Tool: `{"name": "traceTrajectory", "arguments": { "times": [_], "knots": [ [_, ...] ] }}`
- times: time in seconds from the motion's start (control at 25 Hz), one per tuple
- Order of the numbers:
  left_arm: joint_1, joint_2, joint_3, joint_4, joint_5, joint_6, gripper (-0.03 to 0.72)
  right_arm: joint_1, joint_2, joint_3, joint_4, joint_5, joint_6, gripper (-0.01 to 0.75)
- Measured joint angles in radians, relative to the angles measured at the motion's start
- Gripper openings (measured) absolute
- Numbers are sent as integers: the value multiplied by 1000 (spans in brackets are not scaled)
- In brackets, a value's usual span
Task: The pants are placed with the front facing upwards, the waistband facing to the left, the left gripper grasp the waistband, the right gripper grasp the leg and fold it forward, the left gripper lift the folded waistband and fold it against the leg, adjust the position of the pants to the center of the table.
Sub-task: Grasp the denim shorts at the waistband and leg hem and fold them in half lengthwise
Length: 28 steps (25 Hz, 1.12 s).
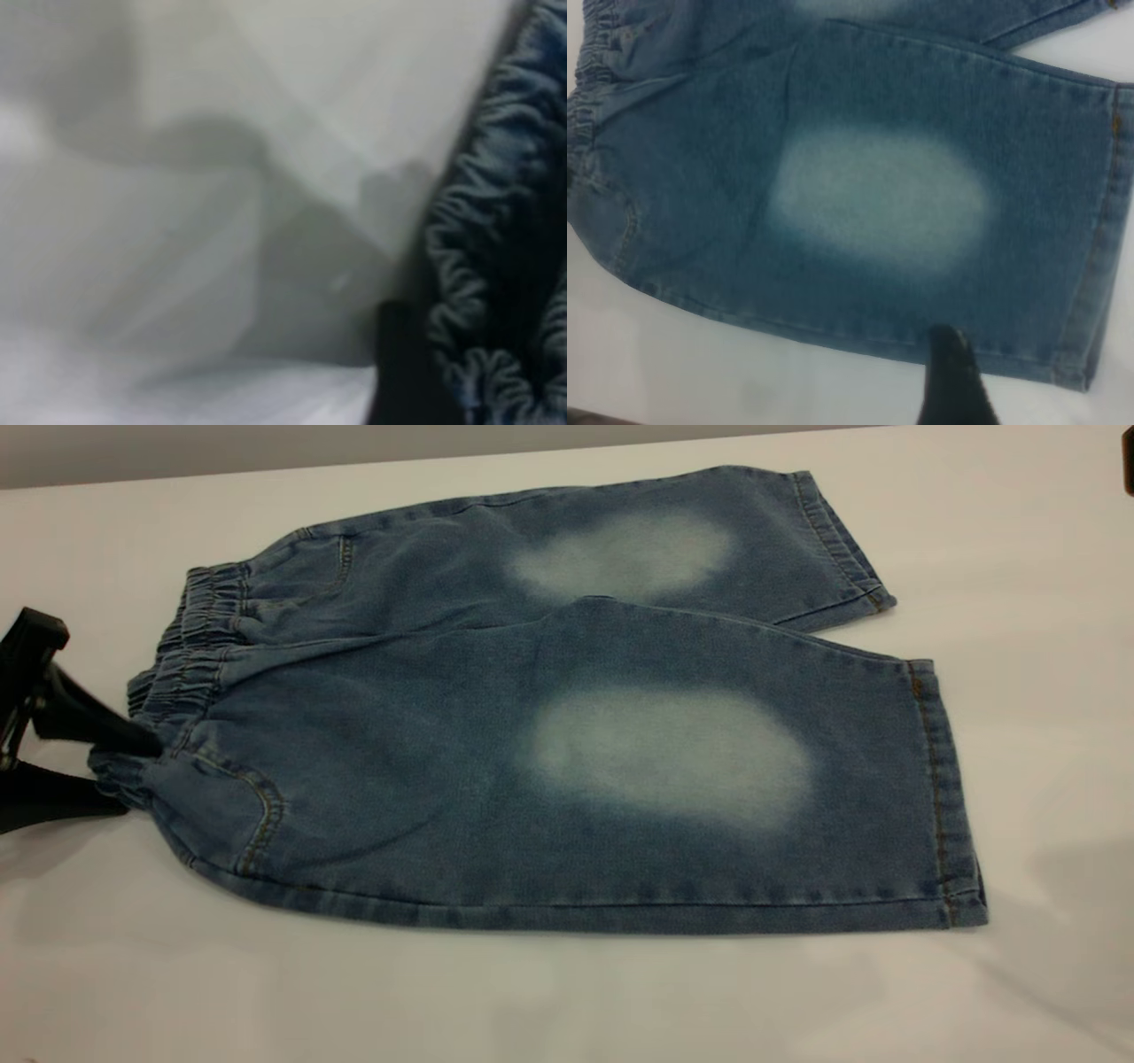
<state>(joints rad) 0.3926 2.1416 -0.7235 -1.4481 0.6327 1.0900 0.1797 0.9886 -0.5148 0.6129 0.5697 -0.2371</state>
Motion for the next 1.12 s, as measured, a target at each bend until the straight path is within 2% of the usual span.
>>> {"name": "traceTrajectory", "arguments": {
  "times": [0.12, 0.2, 0.36, 0.48, 0.64, 1.12],
  "knots": [
    [0, 2, 1, 5, -24, 0, 194, 0, 0, 0, 16, 0, 0, 372],
    [0, 0, 1, 7, -27, 1, 122, 0, 0, 0, 28, 4, 0, 372],
    [1, -36, 2, 23, -34, 7, 114, 0, 16, 0, 48, 67, 32, 372],
    [1, -92, 2, 23, 39, 7, 114, 0, 62, 22, 47, 128, 86, 372],
    [1, -173, 3, 54, 107, -10, 114, 0, 147, 30, 105, 124, 98, 372],
    [1, -259, 3, 83, 240, -54, 114, 0, 532, 29, 343, 93, -135, 372]
  ]
}}
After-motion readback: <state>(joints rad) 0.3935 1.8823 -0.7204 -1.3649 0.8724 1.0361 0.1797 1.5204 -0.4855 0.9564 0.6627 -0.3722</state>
